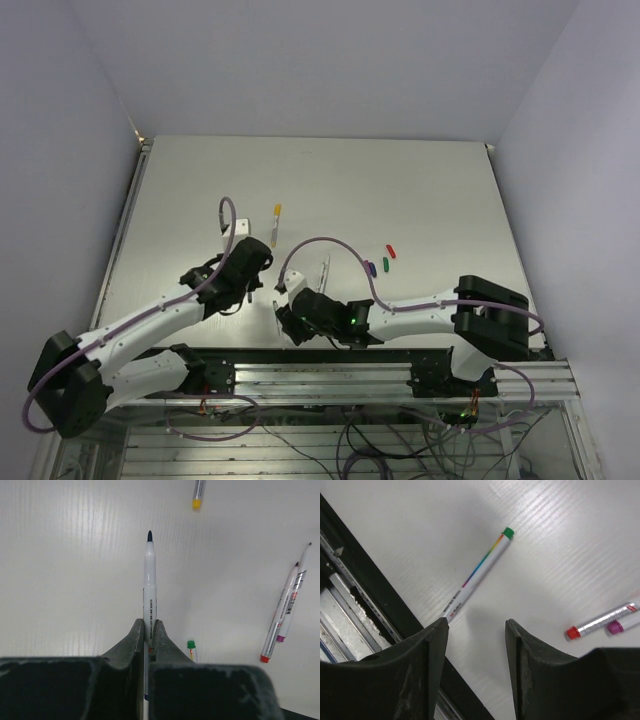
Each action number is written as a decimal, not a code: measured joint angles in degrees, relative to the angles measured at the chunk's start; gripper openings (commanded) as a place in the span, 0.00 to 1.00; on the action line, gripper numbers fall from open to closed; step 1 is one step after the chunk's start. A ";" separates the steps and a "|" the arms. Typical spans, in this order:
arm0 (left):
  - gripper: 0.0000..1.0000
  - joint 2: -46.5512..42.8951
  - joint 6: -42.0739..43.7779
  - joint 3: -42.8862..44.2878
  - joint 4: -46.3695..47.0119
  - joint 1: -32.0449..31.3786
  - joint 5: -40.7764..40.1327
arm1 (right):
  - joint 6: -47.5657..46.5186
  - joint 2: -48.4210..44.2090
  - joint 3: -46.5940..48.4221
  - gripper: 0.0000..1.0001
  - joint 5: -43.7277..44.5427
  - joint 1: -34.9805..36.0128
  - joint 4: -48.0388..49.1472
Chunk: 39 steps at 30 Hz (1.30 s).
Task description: Insert the pens into the pen caps
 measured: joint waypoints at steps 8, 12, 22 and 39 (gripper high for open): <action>0.07 -7.06 -0.11 0.55 -4.31 0.00 -2.43 | 0.11 5.07 4.17 0.50 -1.05 0.00 0.46; 0.07 -8.15 -0.11 -0.17 -4.59 0.00 -2.47 | 0.76 7.43 6.14 0.48 -0.92 0.00 0.13; 0.07 -8.68 0.00 -0.55 -5.29 0.00 -2.49 | 2.43 11.50 10.03 0.39 0.15 0.00 -2.60; 0.07 -8.70 0.94 -1.68 -5.20 0.00 -1.99 | 7.28 14.62 14.88 0.00 4.13 -4.52 -7.10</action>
